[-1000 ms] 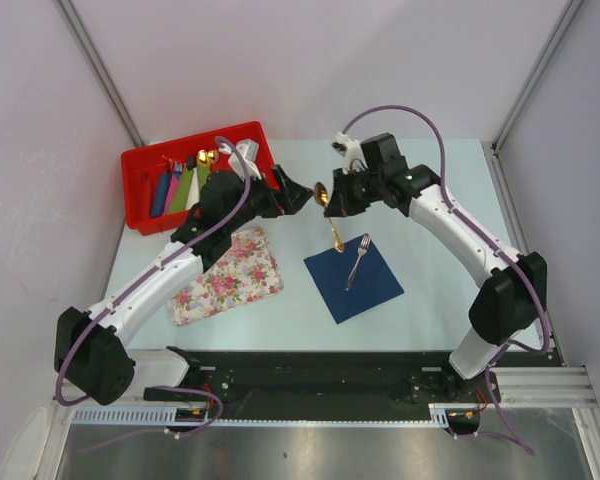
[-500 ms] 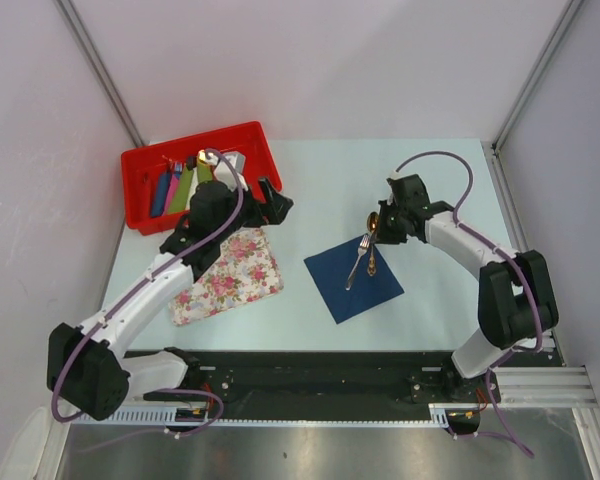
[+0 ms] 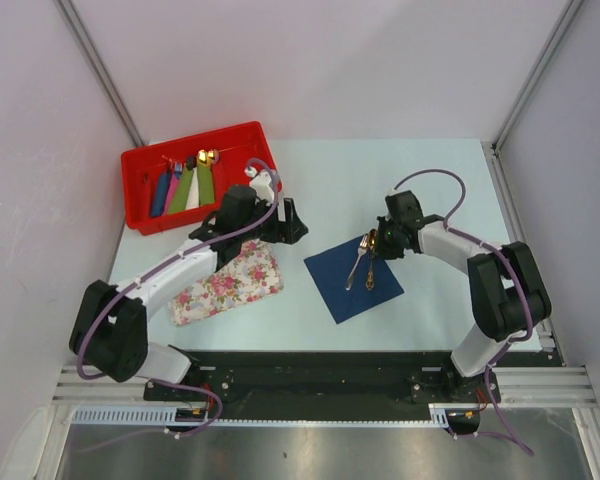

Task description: Place the utensils on the paper napkin and roll it up

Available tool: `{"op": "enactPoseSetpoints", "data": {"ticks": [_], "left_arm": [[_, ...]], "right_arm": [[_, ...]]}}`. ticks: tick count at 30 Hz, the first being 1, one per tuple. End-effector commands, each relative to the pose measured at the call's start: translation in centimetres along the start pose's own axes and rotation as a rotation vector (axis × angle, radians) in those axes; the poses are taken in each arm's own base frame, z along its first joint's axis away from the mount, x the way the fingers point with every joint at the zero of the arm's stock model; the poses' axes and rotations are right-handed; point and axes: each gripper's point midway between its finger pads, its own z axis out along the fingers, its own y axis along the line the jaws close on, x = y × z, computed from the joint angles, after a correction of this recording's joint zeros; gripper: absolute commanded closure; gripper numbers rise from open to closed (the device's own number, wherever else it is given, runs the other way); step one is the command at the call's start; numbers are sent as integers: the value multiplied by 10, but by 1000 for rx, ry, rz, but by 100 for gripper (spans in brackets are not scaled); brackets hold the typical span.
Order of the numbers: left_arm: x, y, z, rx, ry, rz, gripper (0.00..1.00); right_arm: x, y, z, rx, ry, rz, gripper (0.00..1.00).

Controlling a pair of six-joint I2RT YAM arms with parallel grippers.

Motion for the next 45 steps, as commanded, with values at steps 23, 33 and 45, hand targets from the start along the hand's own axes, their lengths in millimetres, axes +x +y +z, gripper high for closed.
{"op": "enactPoseSetpoints", "data": {"ticks": [23, 33, 45], "left_arm": [[10, -14, 9, 57, 29, 30, 14], [13, -12, 9, 53, 35, 26, 14], [11, -10, 14, 43, 36, 19, 14]], "right_arm": [[-14, 13, 30, 9, 22, 168, 100], [-7, 10, 20, 36, 32, 214, 100], [-8, -11, 18, 120, 21, 240, 100]]}}
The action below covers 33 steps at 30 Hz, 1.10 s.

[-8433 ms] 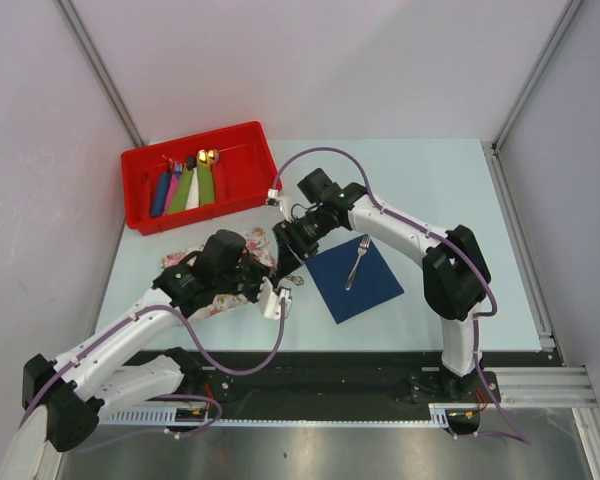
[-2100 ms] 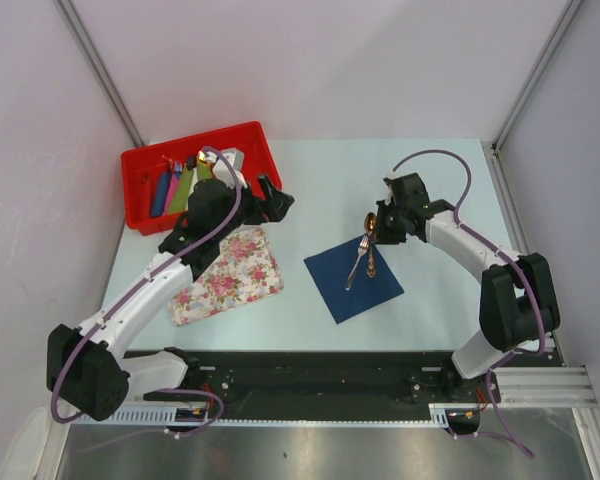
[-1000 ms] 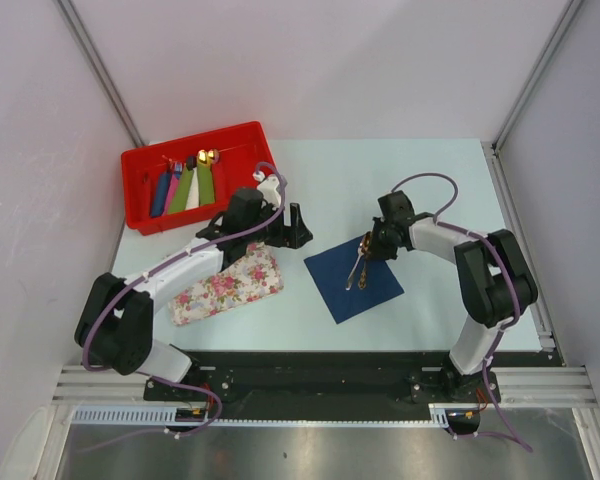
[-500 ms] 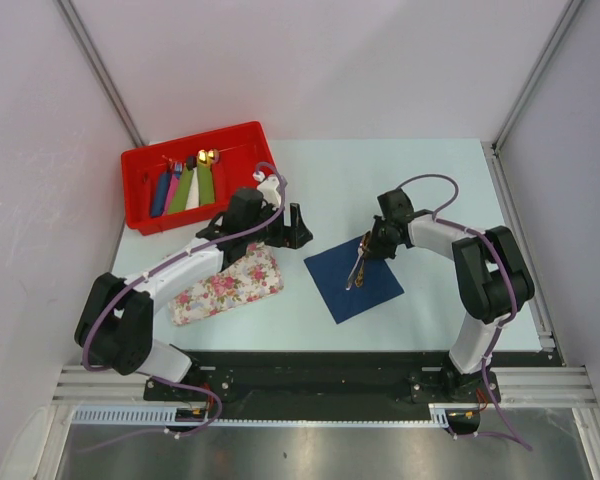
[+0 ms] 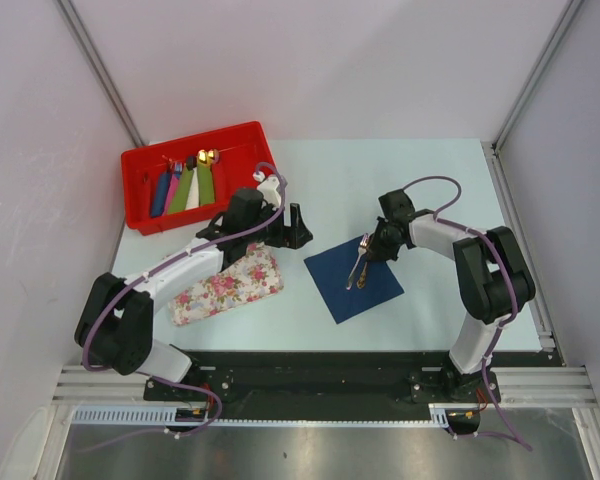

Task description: Place the utensils on the paper napkin and roll it up

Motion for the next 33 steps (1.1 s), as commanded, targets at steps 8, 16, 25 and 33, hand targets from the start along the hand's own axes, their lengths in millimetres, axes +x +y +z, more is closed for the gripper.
{"op": "enactPoseSetpoints", "data": {"ticks": [8, 16, 25, 33], "left_arm": [[-12, -5, 1, 12, -37, 14, 14], [-11, -5, 1, 14, -35, 13, 14], [-11, -5, 1, 15, -35, 12, 14], [-9, -5, 1, 16, -29, 12, 13]], "right_arm": [[-14, -3, -8, 27, -43, 29, 100], [-7, 0, -4, 8, -13, 35, 100], [-2, 7, -5, -8, 1, 26, 100], [1, 9, -4, -5, 9, 12, 95]]}}
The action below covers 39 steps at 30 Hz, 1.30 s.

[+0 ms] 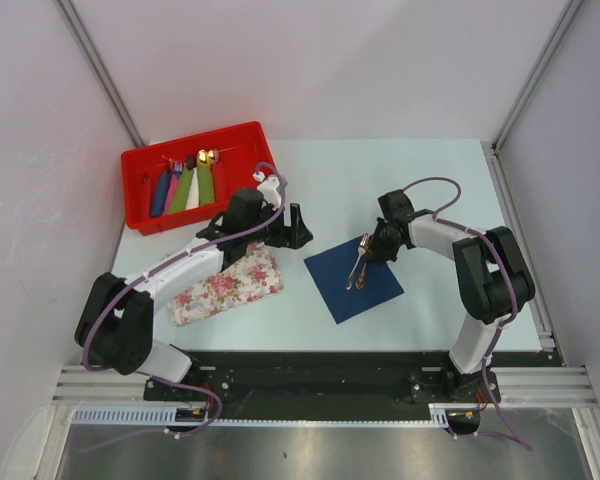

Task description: Place the utensils on the paper napkin and roll it up

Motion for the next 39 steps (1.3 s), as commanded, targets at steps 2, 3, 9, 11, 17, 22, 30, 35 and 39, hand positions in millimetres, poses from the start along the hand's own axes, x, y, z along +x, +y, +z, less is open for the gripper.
{"op": "enactPoseSetpoints", "data": {"ticks": [2, 3, 9, 11, 17, 22, 30, 35, 39], "left_arm": [[-9, -6, 1, 18, -31, 13, 13], [-9, -6, 0, 18, -31, 13, 13], [-13, -14, -4, 66, -50, 50, 10], [-7, -21, -10, 122, -36, 122, 5], [32, -49, -45, 398, -13, 593, 0], [85, -68, -54, 567, 37, 993, 6], [141, -92, -32, 689, 154, 1225, 8], [168, -104, -26, 774, 216, 1349, 18], [182, -108, -15, 784, 244, 1355, 25]], "right_arm": [[-2, 5, -2, -1, 0, -6, 85], [-3, 4, -1, 2, -1, -1, 80], [-7, 9, -6, -20, -4, -7, 64], [-11, 15, -11, -45, -9, -23, 58], [-18, 28, -43, -127, -39, -152, 48], [-8, 27, -61, -212, -20, -297, 41], [1, -8, -70, -297, 37, -398, 38], [0, -38, -73, -231, 34, -403, 39], [9, -63, -69, -140, 88, -454, 40]]}}
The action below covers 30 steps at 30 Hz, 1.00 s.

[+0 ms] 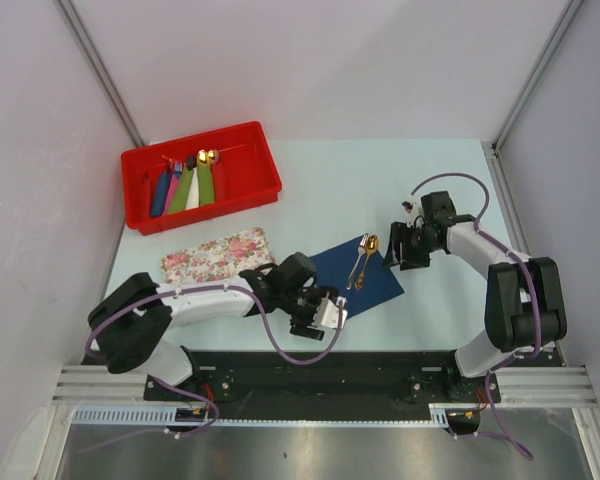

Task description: Place the utensils on the paper napkin and roll it up

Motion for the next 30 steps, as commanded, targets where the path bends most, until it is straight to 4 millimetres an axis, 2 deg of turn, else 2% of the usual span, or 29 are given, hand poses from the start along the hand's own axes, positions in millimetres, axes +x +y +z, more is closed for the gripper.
{"op": "enactPoseSetpoints", "data": {"ticks": [1, 4, 9, 13, 18, 23, 24, 26, 27, 30], "left_arm": [[-15, 9, 15, 14, -15, 92, 26], [-16, 14, 20, 14, -13, 53, 26], [-22, 21, 19, -17, -28, 40, 25], [-20, 21, 19, -33, -29, 31, 25], [-18, 25, 20, -62, -28, 10, 25], [-18, 28, 20, -75, -32, -11, 25], [-18, 28, 21, -75, -30, -12, 25], [-17, 28, 21, -76, -30, -16, 25], [-17, 28, 22, -75, -31, -14, 25], [-18, 29, 23, -72, -37, -16, 25]], "right_arm": [[13, -18, -8, 76, 56, -94, 40], [22, -30, 0, 107, 111, -72, 42], [27, -32, 6, 105, 172, -44, 43], [39, -34, 13, 88, 252, -13, 47], [45, -30, 16, 63, 275, 1, 63], [47, -28, 18, 63, 291, -10, 71], [48, -27, 19, 59, 297, -12, 77], [48, -29, 21, 64, 299, -10, 83], [48, -30, 21, 72, 303, -13, 90], [47, -35, 22, 91, 306, -22, 100]]}}
